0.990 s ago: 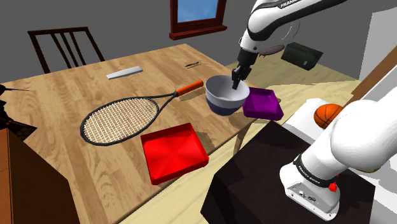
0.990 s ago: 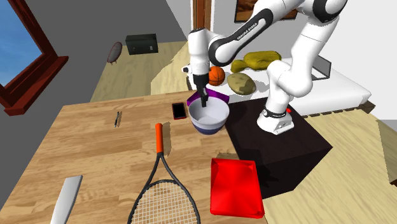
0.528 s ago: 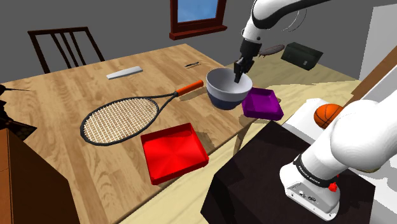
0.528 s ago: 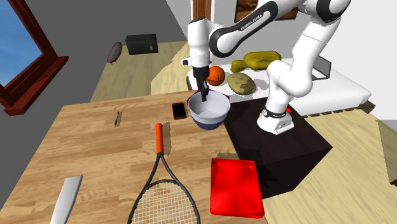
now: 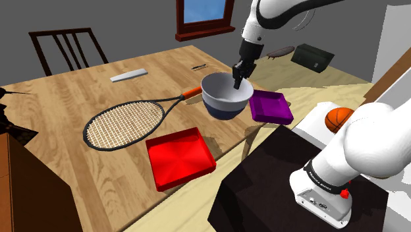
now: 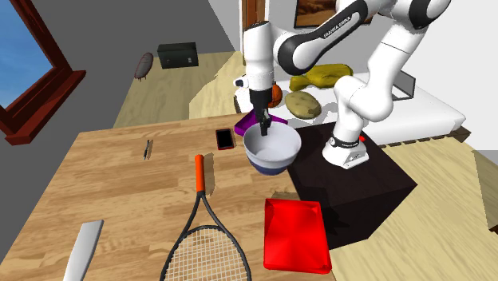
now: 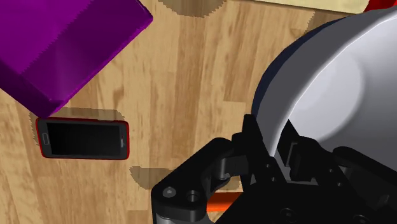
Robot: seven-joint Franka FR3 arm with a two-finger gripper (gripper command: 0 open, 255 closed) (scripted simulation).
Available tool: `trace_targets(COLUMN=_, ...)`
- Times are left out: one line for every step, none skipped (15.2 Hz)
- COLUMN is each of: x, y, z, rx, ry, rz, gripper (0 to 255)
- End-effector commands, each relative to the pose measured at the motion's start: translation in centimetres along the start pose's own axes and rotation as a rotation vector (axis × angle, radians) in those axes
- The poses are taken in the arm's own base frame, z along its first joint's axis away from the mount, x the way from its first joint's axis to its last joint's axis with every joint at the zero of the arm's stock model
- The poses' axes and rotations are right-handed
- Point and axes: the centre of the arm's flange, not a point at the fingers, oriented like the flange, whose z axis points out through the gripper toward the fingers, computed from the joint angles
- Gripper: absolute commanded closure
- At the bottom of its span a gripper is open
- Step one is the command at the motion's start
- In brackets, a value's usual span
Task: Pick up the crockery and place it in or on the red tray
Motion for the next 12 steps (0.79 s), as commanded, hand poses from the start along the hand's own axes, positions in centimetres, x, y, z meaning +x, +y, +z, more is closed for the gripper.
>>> trace_targets(x=-0.1, y=-2.8, z=0.2, rx=0.0, ry=0.001, rz=0.002, gripper=255)
trace_targets(x=-0.2, y=-4.1, z=0.3, rx=0.0, ry=0.001, rz=0.002, gripper=255)
trace_targets(x=-0.3, y=-5.4, z=0.4, rx=0.0, ry=0.001, rz=0.002, gripper=255)
trace_targets(x=-0.4, y=-6.7, z=0.6, rx=0.0, ry=0.001, rz=0.002, gripper=255)
trace_targets(x=-0.5, y=-8.0, z=0.7, rx=0.0, ry=0.001, rz=0.002, gripper=255)
trace_targets(x=-0.6, y=-9.3, z=0.8, rx=0.0, ry=0.001, rz=0.002, gripper=255)
trace_targets(x=-0.6, y=-10.6, z=0.9, rx=0.0, ry=0.001, rz=0.002, gripper=255)
trace_targets(x=-0.7, y=-11.9, z=1.0, rx=0.0, ry=0.001, rz=0.002, gripper=255)
trace_targets(x=-0.8, y=-13.3, z=1.2, rx=0.0, ry=0.001, rz=0.002, gripper=255)
trace_targets(x=-0.9, y=-14.6, z=1.3, rx=0.0, ry=0.001, rz=0.002, gripper=255)
trace_targets(x=-1.0, y=-15.9, z=1.4, rx=0.0, ry=0.001, rz=0.002, gripper=255)
trace_targets(x=-1.1, y=-17.2, z=1.5, rx=0.0, ry=0.001, rz=0.002, gripper=255)
